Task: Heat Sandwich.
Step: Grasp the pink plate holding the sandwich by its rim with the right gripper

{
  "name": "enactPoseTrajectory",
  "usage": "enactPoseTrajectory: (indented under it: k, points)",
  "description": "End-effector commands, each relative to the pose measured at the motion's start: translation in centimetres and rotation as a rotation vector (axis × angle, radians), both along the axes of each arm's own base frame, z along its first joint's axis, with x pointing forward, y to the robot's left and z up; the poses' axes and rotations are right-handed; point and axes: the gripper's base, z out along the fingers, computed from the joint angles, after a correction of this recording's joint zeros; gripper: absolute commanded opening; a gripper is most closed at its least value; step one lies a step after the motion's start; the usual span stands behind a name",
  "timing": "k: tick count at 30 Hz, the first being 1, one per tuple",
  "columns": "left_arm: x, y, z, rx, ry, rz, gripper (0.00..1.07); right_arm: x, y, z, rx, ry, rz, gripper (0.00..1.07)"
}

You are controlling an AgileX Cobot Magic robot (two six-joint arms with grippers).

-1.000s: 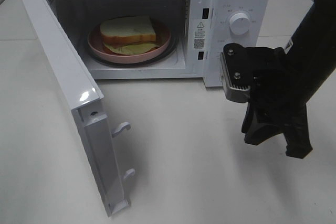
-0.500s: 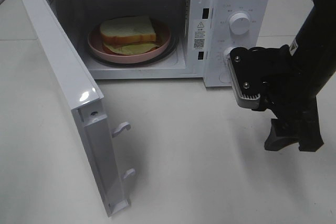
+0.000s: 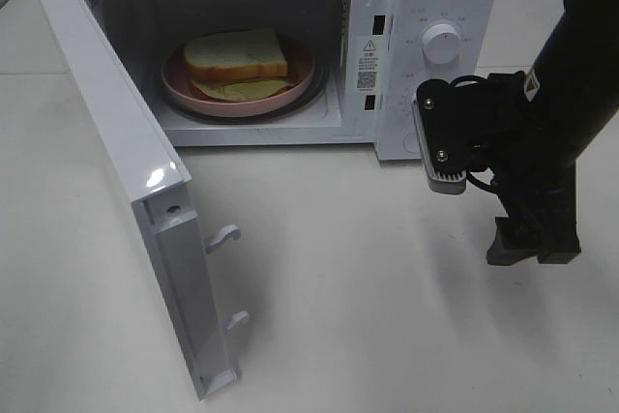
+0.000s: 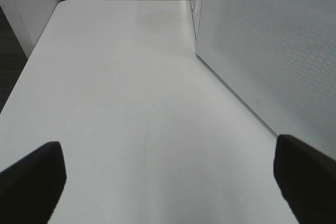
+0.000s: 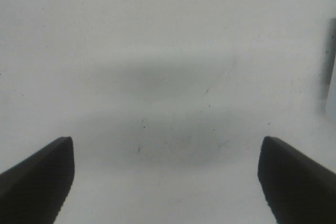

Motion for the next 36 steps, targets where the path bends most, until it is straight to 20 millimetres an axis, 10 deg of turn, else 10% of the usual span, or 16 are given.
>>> enactPoseTrajectory:
  k: [1,12,36]
  points:
    - [-0.3,0.0,0.0,-0.001,-0.031,0.004,1.04,0.3,0.8,1.0,0.0,-0.051,0.047,0.9]
    - [-0.3,0.0,0.0,-0.001,-0.031,0.004,1.04,2.1,4.5,4.3,0.075,-0.192,0.138,0.89]
    - [-0.3,0.0,0.0,-0.001,-0.031,0.004,1.04,7.6,10.0,2.5,0.142,-0.287,0.21,0.87]
